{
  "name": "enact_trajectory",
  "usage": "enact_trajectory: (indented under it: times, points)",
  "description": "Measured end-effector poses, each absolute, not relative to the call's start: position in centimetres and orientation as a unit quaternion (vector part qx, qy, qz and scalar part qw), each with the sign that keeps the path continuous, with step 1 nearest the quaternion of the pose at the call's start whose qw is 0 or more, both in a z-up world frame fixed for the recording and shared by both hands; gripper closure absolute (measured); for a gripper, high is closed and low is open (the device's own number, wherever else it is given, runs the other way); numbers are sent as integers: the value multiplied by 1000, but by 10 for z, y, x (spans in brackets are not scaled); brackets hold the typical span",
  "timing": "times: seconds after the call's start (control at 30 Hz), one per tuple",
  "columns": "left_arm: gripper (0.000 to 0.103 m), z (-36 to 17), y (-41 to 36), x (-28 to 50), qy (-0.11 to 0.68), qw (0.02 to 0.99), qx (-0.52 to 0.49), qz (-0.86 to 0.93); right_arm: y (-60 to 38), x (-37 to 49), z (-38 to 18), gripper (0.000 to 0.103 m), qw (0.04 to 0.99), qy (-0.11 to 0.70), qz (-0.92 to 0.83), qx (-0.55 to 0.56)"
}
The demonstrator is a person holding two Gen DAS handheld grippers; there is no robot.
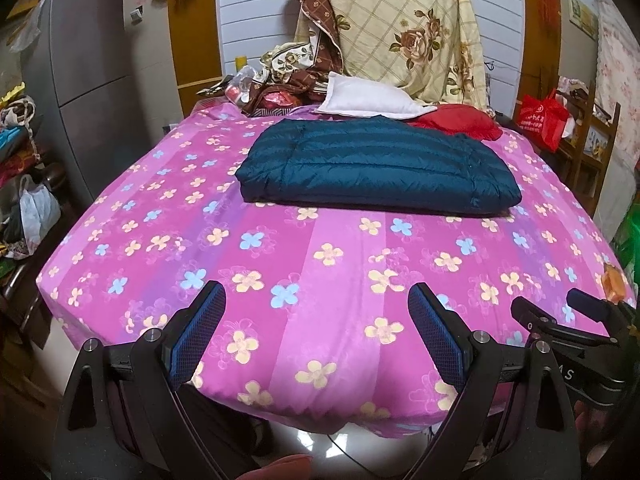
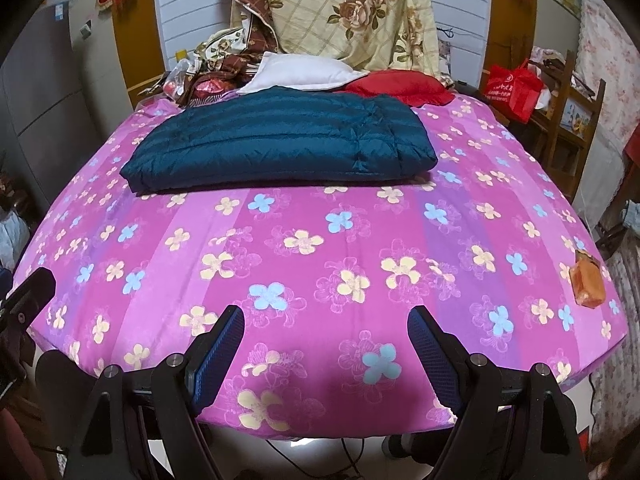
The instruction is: Fold large clothes
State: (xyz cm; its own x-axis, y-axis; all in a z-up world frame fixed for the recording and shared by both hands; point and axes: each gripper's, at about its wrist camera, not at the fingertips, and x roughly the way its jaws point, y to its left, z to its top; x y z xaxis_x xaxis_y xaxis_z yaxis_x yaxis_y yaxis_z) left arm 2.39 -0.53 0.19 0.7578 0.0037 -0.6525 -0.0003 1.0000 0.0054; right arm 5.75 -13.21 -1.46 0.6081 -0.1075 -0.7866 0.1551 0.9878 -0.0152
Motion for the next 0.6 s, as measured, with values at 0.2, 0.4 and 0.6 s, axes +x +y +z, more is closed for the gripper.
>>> enact_trajectory:
  times: [0.2,0.4,0.6]
  points:
    - [10,0,-6,24,350,937,3,1,-128,57,-16,21,896,437,-76,11]
    - [10,-1,-6,24,351,937,5,-1,-129,56,-13,21,900,426,-88,5]
    - [10,-2,-6,25,352,936,5,1,-127,53,-7,21,908,407,-100,-5]
